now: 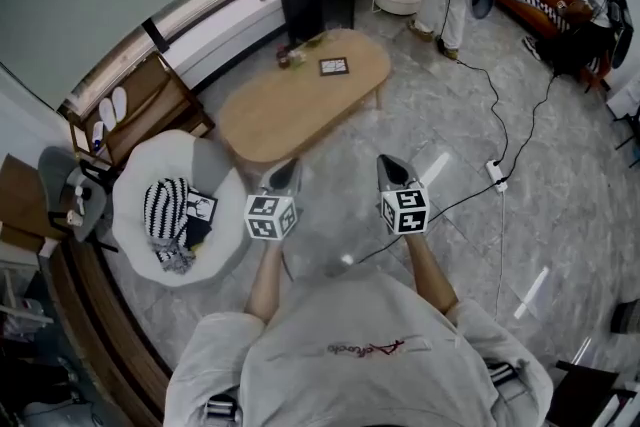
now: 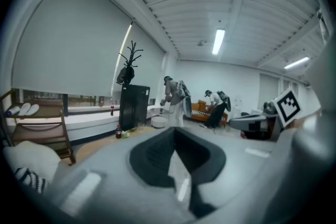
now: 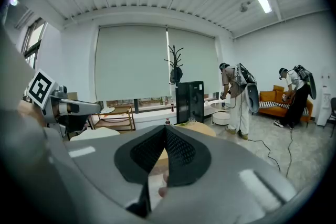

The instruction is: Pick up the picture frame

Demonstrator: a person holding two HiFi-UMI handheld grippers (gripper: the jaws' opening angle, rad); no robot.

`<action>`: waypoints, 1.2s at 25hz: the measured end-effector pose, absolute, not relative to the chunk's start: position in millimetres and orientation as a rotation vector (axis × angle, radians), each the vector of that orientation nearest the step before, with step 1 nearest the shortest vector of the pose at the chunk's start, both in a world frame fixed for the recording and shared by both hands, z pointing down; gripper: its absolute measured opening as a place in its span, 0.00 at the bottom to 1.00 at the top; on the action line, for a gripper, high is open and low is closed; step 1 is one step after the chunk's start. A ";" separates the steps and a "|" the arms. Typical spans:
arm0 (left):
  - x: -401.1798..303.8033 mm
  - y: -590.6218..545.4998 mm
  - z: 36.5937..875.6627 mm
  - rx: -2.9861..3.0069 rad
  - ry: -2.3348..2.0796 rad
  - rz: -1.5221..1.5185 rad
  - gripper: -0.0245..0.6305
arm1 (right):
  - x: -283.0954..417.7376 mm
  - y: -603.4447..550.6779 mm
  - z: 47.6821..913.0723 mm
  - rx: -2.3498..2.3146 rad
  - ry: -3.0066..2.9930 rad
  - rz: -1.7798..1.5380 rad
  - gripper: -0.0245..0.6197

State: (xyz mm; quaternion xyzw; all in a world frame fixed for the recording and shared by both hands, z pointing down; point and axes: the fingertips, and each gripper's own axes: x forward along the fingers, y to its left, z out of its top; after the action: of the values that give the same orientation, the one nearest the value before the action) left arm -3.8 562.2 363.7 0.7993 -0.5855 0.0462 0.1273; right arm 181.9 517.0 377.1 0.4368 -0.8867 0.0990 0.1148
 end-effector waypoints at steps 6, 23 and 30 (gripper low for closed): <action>10.7 559.2 362.5 2.327 -1.709 0.134 0.04 | 196.5 513.7 377.8 1.297 -2.609 0.319 0.05; 70.6 560.9 374.9 2.273 -1.762 0.137 0.04 | 247.2 511.6 401.0 1.208 -2.628 0.350 0.05; 79.9 561.1 377.9 2.281 -1.792 0.181 0.04 | 250.9 514.1 408.3 1.162 -2.634 0.323 0.05</action>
State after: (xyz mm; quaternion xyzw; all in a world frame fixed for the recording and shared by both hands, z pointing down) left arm 79.9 561.1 377.9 0.7793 -0.6124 0.0620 0.1174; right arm 250.9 514.1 408.3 0.3979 -0.9025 0.1108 0.1219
